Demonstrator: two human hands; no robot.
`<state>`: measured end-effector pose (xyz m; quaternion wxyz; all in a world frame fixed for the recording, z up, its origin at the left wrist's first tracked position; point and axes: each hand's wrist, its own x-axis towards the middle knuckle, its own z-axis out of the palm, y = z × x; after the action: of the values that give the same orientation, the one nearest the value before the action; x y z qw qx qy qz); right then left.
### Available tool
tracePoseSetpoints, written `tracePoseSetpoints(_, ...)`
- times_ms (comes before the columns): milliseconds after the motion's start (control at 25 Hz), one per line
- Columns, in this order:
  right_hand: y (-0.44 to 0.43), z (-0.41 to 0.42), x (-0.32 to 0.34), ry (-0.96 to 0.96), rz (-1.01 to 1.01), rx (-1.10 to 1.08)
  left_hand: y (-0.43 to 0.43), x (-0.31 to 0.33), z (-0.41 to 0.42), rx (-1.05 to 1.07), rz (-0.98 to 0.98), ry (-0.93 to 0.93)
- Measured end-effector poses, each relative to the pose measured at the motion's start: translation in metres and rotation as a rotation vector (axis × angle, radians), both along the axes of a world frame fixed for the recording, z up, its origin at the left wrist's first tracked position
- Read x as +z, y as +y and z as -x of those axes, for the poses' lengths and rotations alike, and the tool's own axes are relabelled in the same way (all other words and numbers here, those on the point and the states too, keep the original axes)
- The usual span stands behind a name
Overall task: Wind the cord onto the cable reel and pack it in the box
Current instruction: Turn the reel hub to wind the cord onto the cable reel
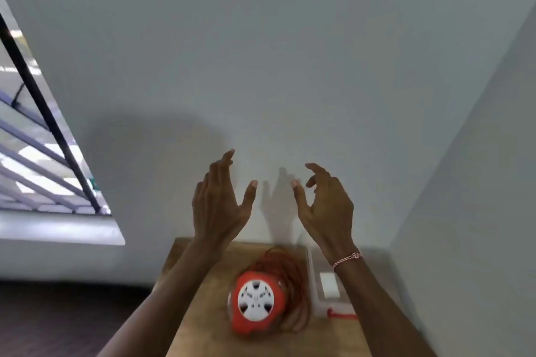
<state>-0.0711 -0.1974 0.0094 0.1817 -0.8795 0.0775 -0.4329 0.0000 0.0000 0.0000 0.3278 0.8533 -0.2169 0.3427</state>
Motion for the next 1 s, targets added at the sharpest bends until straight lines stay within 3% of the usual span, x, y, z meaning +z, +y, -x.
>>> tracePoseSetpoints(160,0.023,0.012,-0.098,0.270,-0.172,0.110,0.018,-0.098,0.022,0.021,0.024,0.356)
tracePoseSetpoints(320,0.042,0.030,-0.224,0.438,-0.172,0.215,0.038,-0.224,0.042,0.049,-0.053,0.624)
tracePoseSetpoints(440,0.042,0.036,-0.307,0.474,-0.104,0.166,0.050,-0.306,0.049,0.166,-0.037,0.776)
tracePoseSetpoints(560,0.034,0.029,-0.350,0.429,-0.072,0.105,0.051,-0.350,0.042,0.152,-0.047,0.721)
tracePoseSetpoints(720,0.035,0.027,-0.370,0.241,-0.093,0.149,0.038,-0.361,0.040,0.156,-0.005,0.588)
tracePoseSetpoints(1000,0.037,0.046,-0.372,0.007,-0.084,0.226,0.039,-0.362,0.061,-0.059,0.387,0.556)
